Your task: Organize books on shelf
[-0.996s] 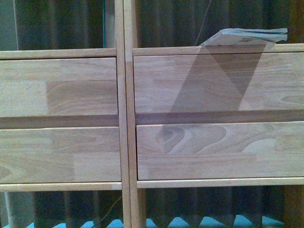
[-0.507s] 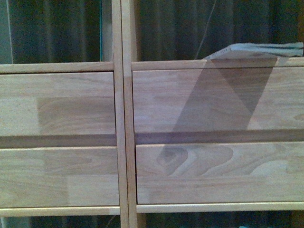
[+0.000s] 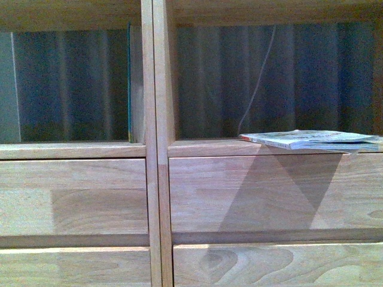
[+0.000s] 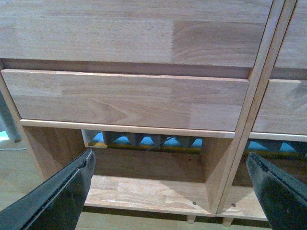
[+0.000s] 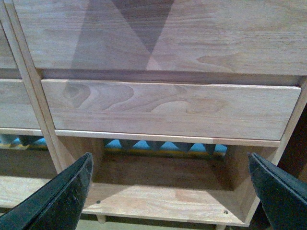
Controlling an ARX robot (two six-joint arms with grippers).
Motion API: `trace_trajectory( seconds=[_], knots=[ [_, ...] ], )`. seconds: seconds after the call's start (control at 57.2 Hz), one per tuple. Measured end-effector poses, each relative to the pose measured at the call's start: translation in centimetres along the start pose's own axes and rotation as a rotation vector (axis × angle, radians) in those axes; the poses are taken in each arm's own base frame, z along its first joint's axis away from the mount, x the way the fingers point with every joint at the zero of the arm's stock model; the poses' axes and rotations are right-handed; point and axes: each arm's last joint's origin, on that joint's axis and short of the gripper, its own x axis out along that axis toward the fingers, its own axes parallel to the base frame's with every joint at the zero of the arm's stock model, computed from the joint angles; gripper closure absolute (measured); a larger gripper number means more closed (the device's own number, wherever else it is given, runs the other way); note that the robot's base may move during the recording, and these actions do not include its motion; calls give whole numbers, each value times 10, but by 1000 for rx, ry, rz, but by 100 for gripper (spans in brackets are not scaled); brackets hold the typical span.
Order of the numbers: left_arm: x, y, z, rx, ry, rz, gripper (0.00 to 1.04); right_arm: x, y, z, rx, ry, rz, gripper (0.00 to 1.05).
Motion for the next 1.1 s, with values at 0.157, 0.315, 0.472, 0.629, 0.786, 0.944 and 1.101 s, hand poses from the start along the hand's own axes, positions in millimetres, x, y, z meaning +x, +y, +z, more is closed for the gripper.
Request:
trace_trajectory(
  seconds=[0.157, 0.315, 0.472, 0.629, 0.786, 0.944, 1.101],
  knots=[
    [0, 0, 0, 0, 0, 0, 7, 0, 0, 0, 0, 0, 0, 7],
    [0, 0, 0, 0, 0, 0, 7, 0, 0, 0, 0, 0, 0, 7],
    [0, 0, 0, 0, 0, 0, 7, 0, 0, 0, 0, 0, 0, 7],
    [0, 0, 0, 0, 0, 0, 7, 7, 0, 4, 221, 64, 142, 7],
    [0, 0, 0, 0, 0, 0, 7, 31, -3, 38, 454, 16, 144, 7],
    [0, 0, 0, 0, 0, 0, 7, 70, 3, 57, 608, 43, 147, 7],
    [0, 0, 0, 0, 0, 0, 7, 114, 6, 58, 768, 126, 109, 7]
  ],
)
